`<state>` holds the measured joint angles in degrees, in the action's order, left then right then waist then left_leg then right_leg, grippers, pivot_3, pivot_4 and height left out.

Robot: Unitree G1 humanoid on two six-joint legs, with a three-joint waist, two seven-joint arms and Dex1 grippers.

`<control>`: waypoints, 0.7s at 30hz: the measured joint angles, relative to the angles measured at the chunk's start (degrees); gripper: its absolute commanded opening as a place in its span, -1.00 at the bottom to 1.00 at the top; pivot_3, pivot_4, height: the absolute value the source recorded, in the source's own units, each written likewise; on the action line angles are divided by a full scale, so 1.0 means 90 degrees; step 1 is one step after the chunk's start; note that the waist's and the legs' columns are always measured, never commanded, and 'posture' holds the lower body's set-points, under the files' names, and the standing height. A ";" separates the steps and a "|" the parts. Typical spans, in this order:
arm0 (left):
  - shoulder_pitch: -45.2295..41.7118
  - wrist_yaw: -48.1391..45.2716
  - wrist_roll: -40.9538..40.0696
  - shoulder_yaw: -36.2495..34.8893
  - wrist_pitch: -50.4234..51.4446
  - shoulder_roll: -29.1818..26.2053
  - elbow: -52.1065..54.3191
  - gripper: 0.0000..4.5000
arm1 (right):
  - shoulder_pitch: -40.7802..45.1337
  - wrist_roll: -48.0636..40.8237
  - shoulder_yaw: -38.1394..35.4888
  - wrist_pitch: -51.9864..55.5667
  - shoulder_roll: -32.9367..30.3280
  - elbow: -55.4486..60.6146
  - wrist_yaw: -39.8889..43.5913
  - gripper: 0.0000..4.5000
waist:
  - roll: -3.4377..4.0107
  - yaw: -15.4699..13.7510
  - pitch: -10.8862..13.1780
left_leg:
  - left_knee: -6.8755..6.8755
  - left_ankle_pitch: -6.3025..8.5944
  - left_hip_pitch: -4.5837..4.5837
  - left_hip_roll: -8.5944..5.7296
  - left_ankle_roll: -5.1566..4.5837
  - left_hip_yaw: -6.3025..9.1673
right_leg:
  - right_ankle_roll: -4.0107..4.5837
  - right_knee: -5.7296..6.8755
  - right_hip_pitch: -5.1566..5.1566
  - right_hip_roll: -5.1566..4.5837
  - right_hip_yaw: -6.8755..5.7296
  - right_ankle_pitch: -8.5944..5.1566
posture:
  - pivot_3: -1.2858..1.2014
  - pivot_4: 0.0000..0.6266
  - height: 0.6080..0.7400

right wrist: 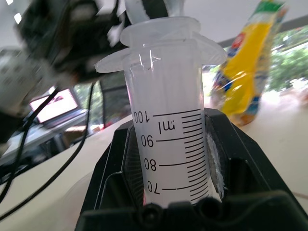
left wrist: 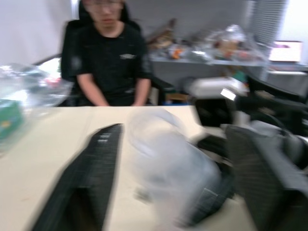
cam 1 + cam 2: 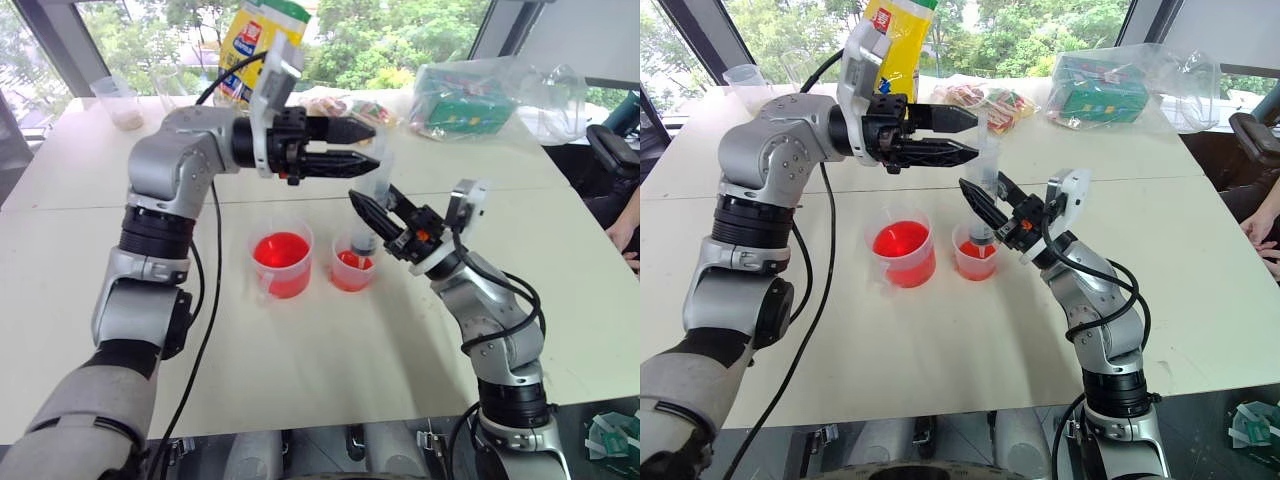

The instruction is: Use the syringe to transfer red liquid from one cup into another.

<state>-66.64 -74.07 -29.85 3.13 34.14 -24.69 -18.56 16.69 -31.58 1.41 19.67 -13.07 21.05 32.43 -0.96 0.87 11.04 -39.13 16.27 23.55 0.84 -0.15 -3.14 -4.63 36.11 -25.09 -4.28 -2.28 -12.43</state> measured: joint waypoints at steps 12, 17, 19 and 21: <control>0.0060 0.0040 -0.0102 -0.0519 0.0139 -0.0917 0.0053 0.98 | 0.0127 -0.0001 0.0024 -0.0030 0.0059 -0.0004 -0.0061 -0.38 | 0.0000 -0.0010 0.0000 | -0.0001 0.0000 -0.0003 0.0007 0.0000 0.0000 | 0.0000 0.0003 0.0001 0.0002 0.0001 0.0000 | 0.03 -0.52 1.00; 0.0465 0.0170 -0.0102 -0.0528 0.0240 -0.1145 0.0166 0.98 | 0.0416 -0.0008 -0.0147 -0.0046 0.0031 -0.0016 -0.0108 -0.38 | 0.0000 -0.0027 0.0000 | -0.0003 0.0000 -0.0003 0.0009 0.0001 0.0001 | 0.0000 0.0004 0.0003 0.0000 0.0002 0.0000 | 0.03 -0.52 1.00; 0.0569 0.0234 -0.0104 -0.0573 0.0293 -0.1208 0.0295 0.98 | 0.0592 -0.0037 -0.0252 -0.0041 0.0016 -0.0034 -0.0143 -0.38 | 0.0000 -0.0024 0.0000 | -0.0003 0.0000 -0.0003 0.0008 0.0001 -0.0001 | 0.0000 0.0003 0.0003 -0.0003 0.0002 0.0000 | 0.03 -0.52 1.00; 0.0689 0.0280 -0.0127 -0.0598 0.0300 -0.1233 0.0438 0.98 | 0.0857 -0.0142 -0.0405 0.0032 -0.0091 -0.0048 -0.0207 -0.38 | 0.0000 -0.0022 0.0000 | -0.0003 0.0000 -0.0003 0.0008 0.0001 -0.0001 | 0.0000 0.0004 0.0003 -0.0004 0.0002 0.0000 | 0.03 -0.52 1.00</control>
<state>-60.44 -71.55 -31.00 -2.25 36.84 -35.78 -14.61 24.40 -32.86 -2.24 19.96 -13.88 20.61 30.57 -0.96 0.67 11.04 -39.15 16.26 23.52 0.91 -0.15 -3.15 -4.63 36.15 -25.06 -4.32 -2.26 -12.43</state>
